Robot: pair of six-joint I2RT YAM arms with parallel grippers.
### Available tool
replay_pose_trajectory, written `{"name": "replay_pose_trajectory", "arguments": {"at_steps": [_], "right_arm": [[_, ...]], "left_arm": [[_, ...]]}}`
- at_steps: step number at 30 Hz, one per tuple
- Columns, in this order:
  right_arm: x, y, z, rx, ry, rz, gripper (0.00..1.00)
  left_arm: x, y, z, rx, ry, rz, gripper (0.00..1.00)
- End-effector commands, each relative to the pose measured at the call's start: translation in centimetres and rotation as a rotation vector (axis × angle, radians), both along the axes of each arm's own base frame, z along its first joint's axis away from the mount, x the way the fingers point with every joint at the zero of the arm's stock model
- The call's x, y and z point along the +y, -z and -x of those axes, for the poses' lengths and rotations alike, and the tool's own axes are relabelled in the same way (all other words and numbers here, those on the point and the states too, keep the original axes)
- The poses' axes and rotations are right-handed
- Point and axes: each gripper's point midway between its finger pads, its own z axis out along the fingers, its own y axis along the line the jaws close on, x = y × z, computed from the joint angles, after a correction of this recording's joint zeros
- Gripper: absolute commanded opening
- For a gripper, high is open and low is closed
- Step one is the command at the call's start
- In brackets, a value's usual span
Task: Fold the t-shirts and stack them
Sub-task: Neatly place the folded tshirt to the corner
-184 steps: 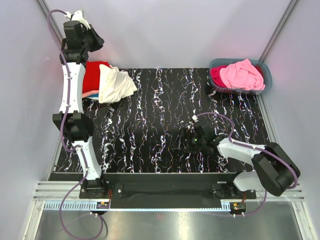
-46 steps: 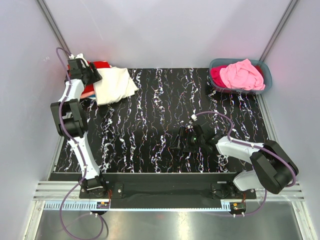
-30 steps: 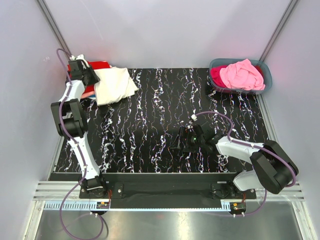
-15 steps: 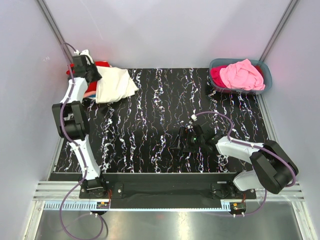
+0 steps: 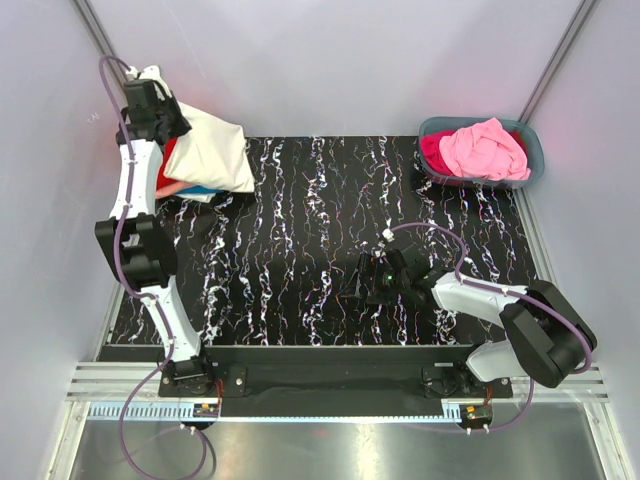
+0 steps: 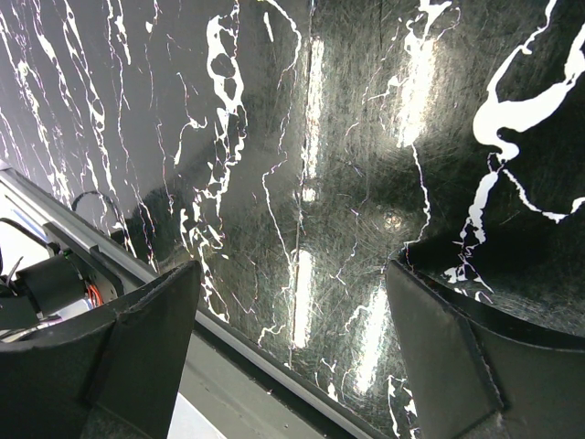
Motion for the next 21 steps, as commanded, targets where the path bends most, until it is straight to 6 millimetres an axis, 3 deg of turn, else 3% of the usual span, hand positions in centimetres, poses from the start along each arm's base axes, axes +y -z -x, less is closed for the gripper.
{"name": "replay_pose_trajectory", "arguments": {"at_steps": [1,8,13,21], "right_arm": [[0.8,-1.3,-1.0,-0.055,-0.01,-0.014,0.89],[0.7,-1.3,-0.9,-0.057,-0.009,-0.014,0.9],[0.7,-1.3,-0.9,-0.058,-0.01,-0.014,0.89],[0.7,-1.3,-0.9,-0.059,-0.01,-0.015,0.89]], "left_arm": [[0.8,-8.6,0.1,-0.185,-0.037,-0.032,0.0],[0.6,-13.2,0.5,-0.252,-0.034,-0.031,0.0],[0.7,-14.7,0.8,-0.278,-0.046,-0.029,0.0],[0.5,-15.2,1.1,-0.288,-0.029,-0.008,0.0]]}}
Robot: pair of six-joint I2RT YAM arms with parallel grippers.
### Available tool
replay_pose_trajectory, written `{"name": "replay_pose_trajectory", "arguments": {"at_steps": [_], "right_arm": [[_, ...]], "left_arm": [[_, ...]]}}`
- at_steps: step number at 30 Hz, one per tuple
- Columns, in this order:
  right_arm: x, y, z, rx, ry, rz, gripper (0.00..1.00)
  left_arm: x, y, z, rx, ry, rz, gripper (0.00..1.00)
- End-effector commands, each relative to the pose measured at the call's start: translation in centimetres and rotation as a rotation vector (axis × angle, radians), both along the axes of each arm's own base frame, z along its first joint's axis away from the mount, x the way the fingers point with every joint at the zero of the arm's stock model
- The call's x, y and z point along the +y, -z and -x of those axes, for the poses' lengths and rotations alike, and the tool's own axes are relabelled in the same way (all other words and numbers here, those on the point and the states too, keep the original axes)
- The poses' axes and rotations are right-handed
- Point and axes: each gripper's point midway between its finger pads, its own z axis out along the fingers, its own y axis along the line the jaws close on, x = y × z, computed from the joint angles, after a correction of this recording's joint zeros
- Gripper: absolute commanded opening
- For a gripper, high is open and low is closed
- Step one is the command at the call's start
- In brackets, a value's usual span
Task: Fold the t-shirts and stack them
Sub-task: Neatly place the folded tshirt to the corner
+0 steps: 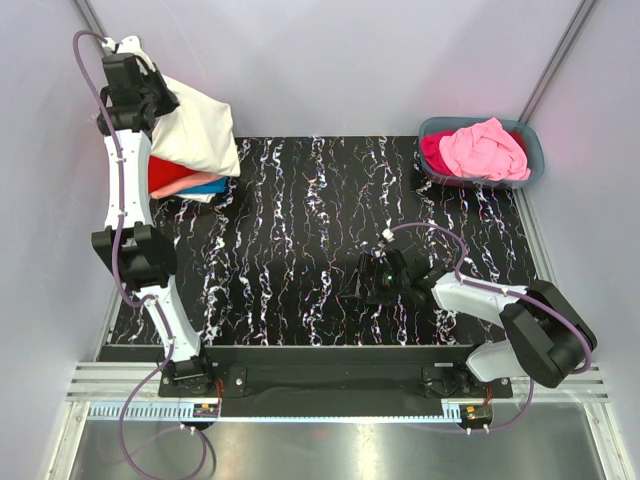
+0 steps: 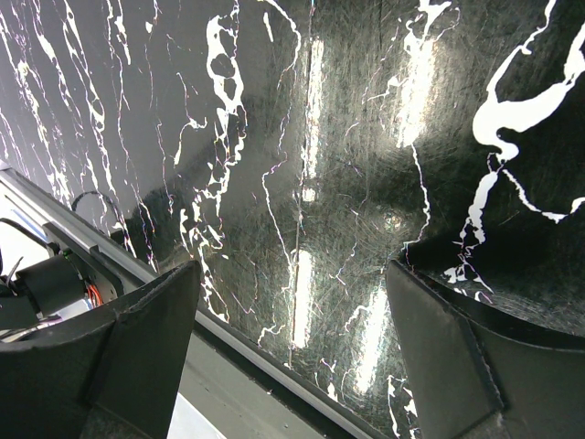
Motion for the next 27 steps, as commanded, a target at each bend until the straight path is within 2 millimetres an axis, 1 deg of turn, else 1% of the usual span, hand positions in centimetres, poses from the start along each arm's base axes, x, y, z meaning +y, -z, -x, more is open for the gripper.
{"name": "replay_pose_trajectory", "arguments": {"at_steps": [1,4,8,10,13,14,16,17,20,27], "right_arm": [[0.7,-1.4,-1.0,-0.059,-0.008,-0.016,0.89],[0.7,-1.3,-0.9,-0.059,-0.009,-0.015,0.89],[0.7,-1.3,-0.9,-0.058,-0.008,-0.015,0.89],[0.7,-1.3,-1.0,-0.057,-0.007,-0.014,0.89],[0.7,-1.4,-0.9,-0.059,-0.008,-0.016,0.89],[0.7,-1.4,-0.9,-0.059,-0.01,-0.016,0.89],[0.7,-1.3,-0.9,-0.058,-0.008,-0.015,0.89],[0.7,-1.3,-0.9,-0.058,-0.008,-0.015,0.89],[0.7,-1.3,-0.9,-0.059,-0.009,-0.015,0.89],[0.7,-1.3,-0.9,-0.059,-0.007,-0.014,0.89]], "left_arm": [[0.0,-6.0,0.3,-0.165,0.002,0.003,0.0],[-1.2,-6.1,0.2,-0.171,0.052,0.038,0.0],[-2.5,-5.3,0.2,-0.156,0.083,0.051,0.0],[-3.1,-5.5,0.2,-0.161,0.098,0.056,0.0],[-3.7,-6.6,0.6,-0.187,0.119,0.064,0.0],[-3.9,-7.3,0.8,-0.2,0.122,0.064,0.0],[-4.1,-8.1,1.0,-0.217,0.13,0.066,0.0],[-4.1,-8.8,1.4,-0.232,0.132,0.064,0.0],[-4.1,-9.9,1.9,-0.25,0.13,0.05,0.0],[-2.9,-10.7,2.6,-0.261,0.097,0.02,0.0]]}}
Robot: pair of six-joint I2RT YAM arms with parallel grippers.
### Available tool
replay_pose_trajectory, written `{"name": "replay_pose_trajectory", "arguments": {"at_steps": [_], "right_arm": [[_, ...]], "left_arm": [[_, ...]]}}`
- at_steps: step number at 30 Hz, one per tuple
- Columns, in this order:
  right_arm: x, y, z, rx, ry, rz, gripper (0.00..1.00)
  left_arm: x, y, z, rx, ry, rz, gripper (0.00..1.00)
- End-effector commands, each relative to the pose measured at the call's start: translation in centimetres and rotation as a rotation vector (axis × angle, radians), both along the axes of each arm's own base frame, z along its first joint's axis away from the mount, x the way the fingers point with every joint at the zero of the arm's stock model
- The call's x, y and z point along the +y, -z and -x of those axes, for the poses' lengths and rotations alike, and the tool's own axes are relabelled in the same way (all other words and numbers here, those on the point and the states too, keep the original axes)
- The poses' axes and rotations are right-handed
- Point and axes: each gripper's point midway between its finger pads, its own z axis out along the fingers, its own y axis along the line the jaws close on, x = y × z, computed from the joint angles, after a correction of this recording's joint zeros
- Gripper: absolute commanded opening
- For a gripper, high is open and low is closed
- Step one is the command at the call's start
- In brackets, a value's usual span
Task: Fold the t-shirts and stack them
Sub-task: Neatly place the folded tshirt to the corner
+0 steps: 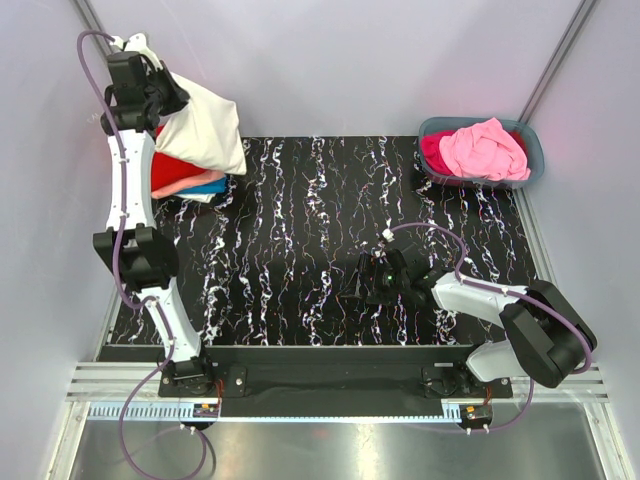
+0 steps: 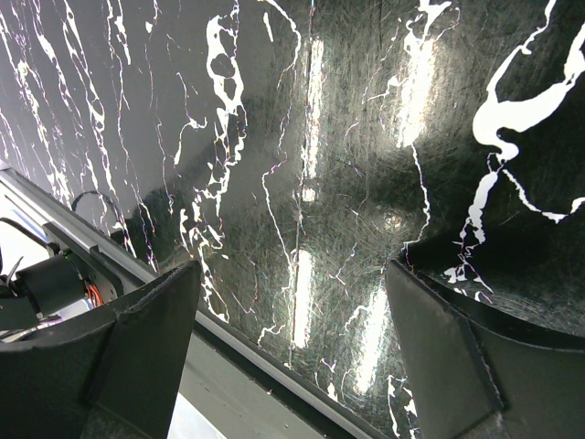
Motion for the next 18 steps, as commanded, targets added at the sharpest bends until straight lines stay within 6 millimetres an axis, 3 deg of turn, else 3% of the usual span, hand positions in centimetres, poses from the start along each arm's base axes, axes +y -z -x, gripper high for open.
{"name": "replay_pose_trajectory", "arguments": {"at_steps": [1,7,18], "right_arm": [[0.76,-1.41,-0.96,-0.061,-0.009,-0.016,0.89],[0.66,-1.23,-0.92,-0.057,-0.008,-0.012,0.89],[0.71,-1.34,-0.95,-0.06,-0.01,-0.014,0.89]], "left_arm": [[0.62,-10.05,2.47,-0.249,-0.013,-0.039,0.0],[1.5,-10.35,2.61,-0.257,-0.026,-0.023,0.0],[1.02,-10.95,3.05,-0.275,0.0,-0.018,0.0]]}}
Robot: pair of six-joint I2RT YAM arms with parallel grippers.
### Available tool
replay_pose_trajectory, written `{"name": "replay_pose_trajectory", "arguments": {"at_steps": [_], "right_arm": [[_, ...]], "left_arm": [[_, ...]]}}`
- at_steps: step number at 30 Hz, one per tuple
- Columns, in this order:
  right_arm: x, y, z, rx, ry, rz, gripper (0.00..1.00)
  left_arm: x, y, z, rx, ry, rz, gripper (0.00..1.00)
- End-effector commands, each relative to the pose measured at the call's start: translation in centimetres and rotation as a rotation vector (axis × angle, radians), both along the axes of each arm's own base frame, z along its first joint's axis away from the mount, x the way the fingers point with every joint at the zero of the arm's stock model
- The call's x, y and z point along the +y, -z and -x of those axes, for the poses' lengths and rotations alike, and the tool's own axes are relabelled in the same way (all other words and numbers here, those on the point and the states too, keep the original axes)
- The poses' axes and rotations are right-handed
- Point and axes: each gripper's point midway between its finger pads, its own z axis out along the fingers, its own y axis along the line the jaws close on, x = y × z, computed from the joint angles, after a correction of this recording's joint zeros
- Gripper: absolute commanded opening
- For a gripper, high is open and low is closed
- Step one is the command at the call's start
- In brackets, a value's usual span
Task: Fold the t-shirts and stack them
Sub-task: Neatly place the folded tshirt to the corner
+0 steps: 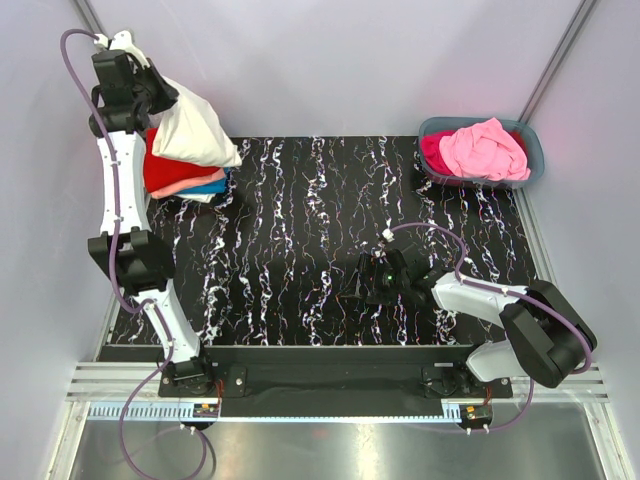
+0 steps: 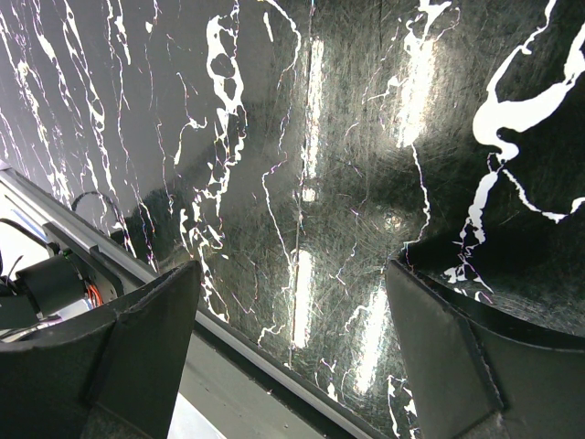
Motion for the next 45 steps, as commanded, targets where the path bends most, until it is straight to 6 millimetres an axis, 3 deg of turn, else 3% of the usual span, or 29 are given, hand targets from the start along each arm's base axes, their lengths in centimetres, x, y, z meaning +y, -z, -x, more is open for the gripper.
{"name": "replay_pose_trajectory", "arguments": {"at_steps": [1,7,12,14,15,18,19,24,31,40,44,45], "right_arm": [[0.7,-1.3,-0.9,-0.059,-0.009,-0.015,0.89],[0.7,-1.4,-0.9,-0.061,-0.013,-0.015,0.89],[0.7,-1.3,-0.9,-0.059,-0.013,-0.014,0.89],[0.6,-1.3,-0.9,-0.058,-0.01,-0.014,0.89],[0.7,-1.3,-0.9,-0.059,-0.013,-0.014,0.89],[0.8,-1.3,-1.0,-0.057,-0.012,-0.013,0.89],[0.8,-1.3,-1.0,-0.057,-0.012,-0.013,0.89],[0.8,-1.4,-1.0,-0.055,-0.011,-0.016,0.88],[0.9,-1.4,-1.1,-0.054,-0.007,-0.014,0.88],[1.0,-1.3,-1.2,-0.046,-0.004,-0.014,0.87],[1.0,-1.3,-1.3,-0.046,-0.002,-0.014,0.88],[1.0,-1.3,-1.3,-0.046,-0.004,-0.014,0.87]], "left_arm": [[-0.9,-9.2,2.1,-0.243,0.031,-0.029,0.0],[0.5,-7.9,0.6,-0.237,0.017,-0.039,0.0],[0.4,-7.6,-1.0,-0.285,0.133,-0.03,0.04],[1.9,-5.8,-2.2,-0.264,0.13,-0.026,0.06],[3.4,-3.4,-3.2,-0.223,0.109,-0.014,0.06],[5.6,0.1,-4.5,-0.167,0.075,-0.009,0.07],[6.7,2.3,-5.2,-0.133,0.054,-0.005,0.08],[10.6,8.5,-7.0,-0.051,-0.024,-0.012,0.09],[18.2,14.5,-6.3,0.049,-0.159,-0.01,0.13],[23.8,20.8,-4.8,0.171,-0.304,-0.016,0.22],[24.7,22.5,-3.8,0.223,-0.354,0.009,0.53],[24.9,22.6,-3.3,0.239,-0.375,0.016,0.55]]}}
